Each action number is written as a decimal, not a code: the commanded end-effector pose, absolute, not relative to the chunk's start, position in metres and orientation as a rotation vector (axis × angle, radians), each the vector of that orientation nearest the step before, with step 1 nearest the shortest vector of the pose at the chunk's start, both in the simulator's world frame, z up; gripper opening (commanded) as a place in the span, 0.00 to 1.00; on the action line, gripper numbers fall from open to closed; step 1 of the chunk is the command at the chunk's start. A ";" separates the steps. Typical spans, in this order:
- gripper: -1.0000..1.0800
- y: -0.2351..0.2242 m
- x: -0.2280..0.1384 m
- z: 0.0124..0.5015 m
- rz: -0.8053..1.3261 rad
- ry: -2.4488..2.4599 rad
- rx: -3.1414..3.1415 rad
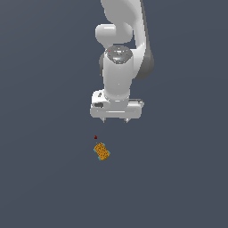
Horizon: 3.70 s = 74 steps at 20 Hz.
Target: Pick up the object and move it to a goal position.
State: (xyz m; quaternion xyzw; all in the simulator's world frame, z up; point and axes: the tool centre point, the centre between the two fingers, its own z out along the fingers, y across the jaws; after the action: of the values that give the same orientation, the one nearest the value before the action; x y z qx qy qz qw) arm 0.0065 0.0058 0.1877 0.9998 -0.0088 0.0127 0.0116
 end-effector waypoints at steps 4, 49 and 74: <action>0.96 0.005 0.007 0.187 0.040 -0.022 3.117; 0.96 -0.080 0.057 0.065 0.000 0.932 3.000; 0.00 -0.080 0.057 0.015 0.000 0.932 3.000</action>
State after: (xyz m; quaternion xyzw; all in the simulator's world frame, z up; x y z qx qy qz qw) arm 0.0568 -0.0808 0.0152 0.9551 0.2964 -0.0005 0.0000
